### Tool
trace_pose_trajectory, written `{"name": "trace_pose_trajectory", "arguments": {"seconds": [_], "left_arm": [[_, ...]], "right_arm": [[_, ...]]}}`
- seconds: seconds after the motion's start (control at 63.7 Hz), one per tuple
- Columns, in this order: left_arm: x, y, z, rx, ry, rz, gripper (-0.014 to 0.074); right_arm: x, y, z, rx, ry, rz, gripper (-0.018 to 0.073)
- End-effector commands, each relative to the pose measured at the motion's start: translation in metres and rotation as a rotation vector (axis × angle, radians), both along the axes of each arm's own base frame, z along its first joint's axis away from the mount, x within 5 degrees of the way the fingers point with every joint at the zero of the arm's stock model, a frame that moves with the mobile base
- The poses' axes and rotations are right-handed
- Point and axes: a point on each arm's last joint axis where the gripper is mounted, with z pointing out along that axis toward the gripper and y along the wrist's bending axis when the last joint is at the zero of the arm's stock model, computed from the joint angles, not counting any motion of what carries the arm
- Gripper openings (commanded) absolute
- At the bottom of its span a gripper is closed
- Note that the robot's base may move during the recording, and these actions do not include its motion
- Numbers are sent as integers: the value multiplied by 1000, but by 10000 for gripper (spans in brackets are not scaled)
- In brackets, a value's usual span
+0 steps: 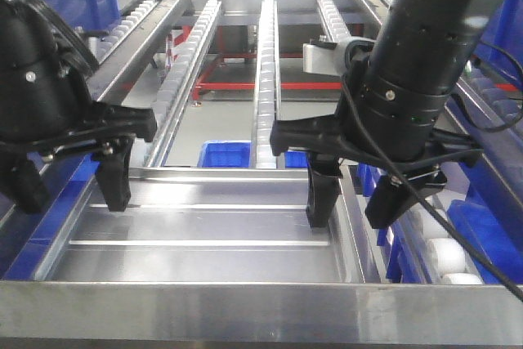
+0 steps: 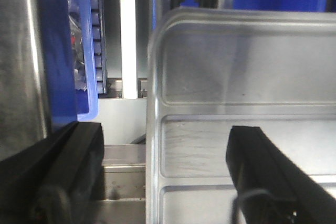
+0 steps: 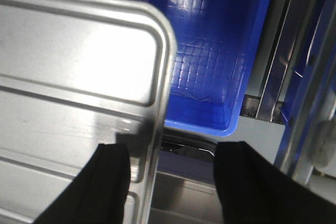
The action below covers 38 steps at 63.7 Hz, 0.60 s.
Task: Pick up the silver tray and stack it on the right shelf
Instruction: 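Lower both grippers onto the tray's side rims and close them, then lift the silver tray off the shelf with both grippers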
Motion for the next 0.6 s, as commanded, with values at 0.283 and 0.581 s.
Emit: {"name": "trace_pose_trajectory", "arguments": {"seconds": [0.283,0.581], "left_arm": [[6,-7,3,-24,-29,-3,367],[5,-7,3,-22,-21,-1,59]], "right_arm": [[6,4,20,53,-89,-3,463],[6,4,20,50,-84,-3,64]]}}
